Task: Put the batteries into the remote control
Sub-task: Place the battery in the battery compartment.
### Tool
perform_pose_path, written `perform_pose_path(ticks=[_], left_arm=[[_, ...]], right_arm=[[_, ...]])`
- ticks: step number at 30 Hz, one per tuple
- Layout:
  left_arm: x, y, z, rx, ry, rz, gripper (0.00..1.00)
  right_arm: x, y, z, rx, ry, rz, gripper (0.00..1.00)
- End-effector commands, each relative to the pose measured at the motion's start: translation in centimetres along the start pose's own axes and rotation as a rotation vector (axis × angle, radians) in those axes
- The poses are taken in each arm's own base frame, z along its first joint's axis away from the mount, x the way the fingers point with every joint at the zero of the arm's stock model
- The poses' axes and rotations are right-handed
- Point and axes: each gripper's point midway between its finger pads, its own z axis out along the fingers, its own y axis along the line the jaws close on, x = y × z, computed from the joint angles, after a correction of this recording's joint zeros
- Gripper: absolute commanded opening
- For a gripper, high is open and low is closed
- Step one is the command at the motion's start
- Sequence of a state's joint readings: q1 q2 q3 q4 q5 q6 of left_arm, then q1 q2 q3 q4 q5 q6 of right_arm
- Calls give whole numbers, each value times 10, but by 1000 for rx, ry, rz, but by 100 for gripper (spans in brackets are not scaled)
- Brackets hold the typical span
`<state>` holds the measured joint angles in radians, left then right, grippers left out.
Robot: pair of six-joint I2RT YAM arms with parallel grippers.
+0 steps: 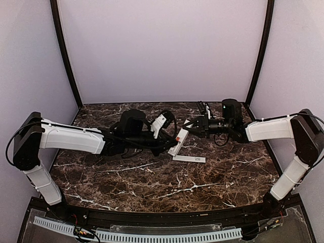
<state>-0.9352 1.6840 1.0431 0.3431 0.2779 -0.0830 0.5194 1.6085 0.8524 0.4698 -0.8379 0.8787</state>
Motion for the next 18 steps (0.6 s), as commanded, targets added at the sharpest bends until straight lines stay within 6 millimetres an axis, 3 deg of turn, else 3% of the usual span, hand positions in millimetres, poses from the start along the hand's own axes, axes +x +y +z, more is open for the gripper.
perform_pose_path(ticks=[1, 18], left_arm=[[0, -1, 2, -2, 13, 11, 0], [21, 9, 0, -59, 67, 12, 7]], right_arm=[[-9, 20, 0, -45, -11, -34, 0], [-11, 19, -2, -45, -17, -25, 0]])
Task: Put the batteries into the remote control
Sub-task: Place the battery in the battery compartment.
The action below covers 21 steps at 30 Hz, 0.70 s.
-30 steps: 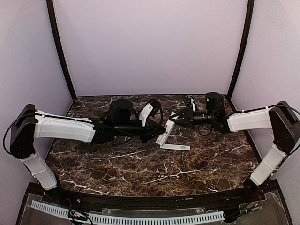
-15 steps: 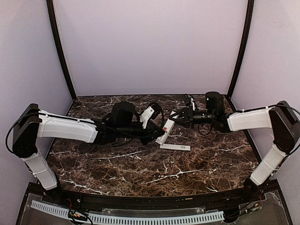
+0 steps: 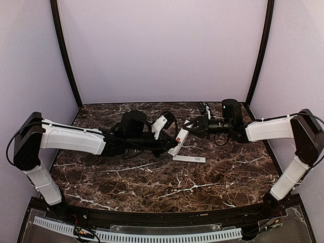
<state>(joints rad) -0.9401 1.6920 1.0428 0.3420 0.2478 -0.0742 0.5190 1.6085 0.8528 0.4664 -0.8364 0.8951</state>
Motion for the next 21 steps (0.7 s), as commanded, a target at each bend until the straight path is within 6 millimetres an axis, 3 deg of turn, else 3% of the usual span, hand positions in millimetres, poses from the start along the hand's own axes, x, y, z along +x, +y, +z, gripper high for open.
perform_pose_path(ticks=[1, 21], left_arm=[[18, 6, -2, -35, 61, 6, 8], [30, 9, -12, -67, 96, 6, 23]], right_arm=[[-10, 20, -2, -47, -16, -43, 0], [-12, 16, -1, -32, -10, -53, 0]])
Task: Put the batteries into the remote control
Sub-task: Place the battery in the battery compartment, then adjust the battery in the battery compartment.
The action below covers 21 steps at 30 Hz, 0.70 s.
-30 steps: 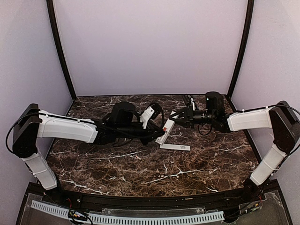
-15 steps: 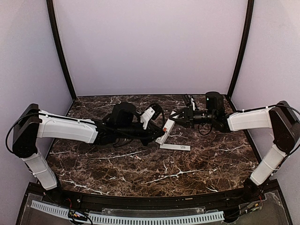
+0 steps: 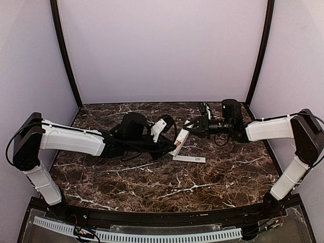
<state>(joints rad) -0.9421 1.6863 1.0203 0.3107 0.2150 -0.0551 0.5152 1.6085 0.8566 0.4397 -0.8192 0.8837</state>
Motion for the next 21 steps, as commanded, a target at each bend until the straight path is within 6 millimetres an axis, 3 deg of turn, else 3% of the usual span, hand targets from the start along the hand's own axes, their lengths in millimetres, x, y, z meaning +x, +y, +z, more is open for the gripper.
perform_pose_path(ticks=[1, 6, 13, 17, 21], left_arm=[[13, 4, -11, -31, 46, -7, 24], [3, 1, -16, -21, 16, -26, 39], [-12, 7, -23, -1, -27, -87, 44], [-15, 3, -20, 33, -30, -87, 60], [-12, -6, -12, 94, 5, -77, 67]], right_arm=[[-10, 21, 0, -55, -2, -60, 0], [-7, 13, 3, -43, 10, -55, 0], [-5, 7, 2, -13, 12, -70, 0], [-4, 3, 2, 12, 15, -68, 0], [-4, 2, 2, 20, 17, -68, 0]])
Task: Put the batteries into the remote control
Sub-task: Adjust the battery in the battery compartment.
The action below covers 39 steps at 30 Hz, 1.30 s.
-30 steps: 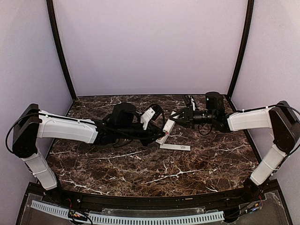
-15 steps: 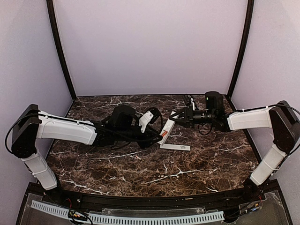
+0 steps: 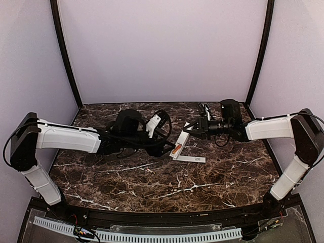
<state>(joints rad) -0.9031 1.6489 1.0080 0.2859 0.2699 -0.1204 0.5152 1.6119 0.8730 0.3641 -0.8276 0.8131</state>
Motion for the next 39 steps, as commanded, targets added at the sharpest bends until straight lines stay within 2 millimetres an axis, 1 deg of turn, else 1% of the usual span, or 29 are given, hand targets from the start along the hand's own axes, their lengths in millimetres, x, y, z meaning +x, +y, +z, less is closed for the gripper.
perform_pose_path(ticks=[1, 8, 9, 12, 21, 30, 39], left_arm=[[-5, -15, 2, 83, 18, 4, 67], [-3, -10, 16, 58, 61, 26, 64], [1, -11, 18, 55, 78, 36, 64], [3, -7, 25, 30, 95, 45, 61], [5, 3, 35, -21, 119, 37, 54], [9, 14, 36, -80, 133, 19, 41], [17, 21, 33, -123, 152, 9, 35]], right_arm=[[-11, 8, 1, -2, -19, -45, 0], [-11, 3, 4, 24, -17, -25, 0], [-10, 2, 5, 27, -15, -21, 0], [-10, 0, 5, 34, -14, -12, 0], [-10, 1, 5, 35, -12, -12, 0], [-10, 2, 5, 31, -10, -16, 0], [-10, 1, 5, 35, -10, -16, 0]])
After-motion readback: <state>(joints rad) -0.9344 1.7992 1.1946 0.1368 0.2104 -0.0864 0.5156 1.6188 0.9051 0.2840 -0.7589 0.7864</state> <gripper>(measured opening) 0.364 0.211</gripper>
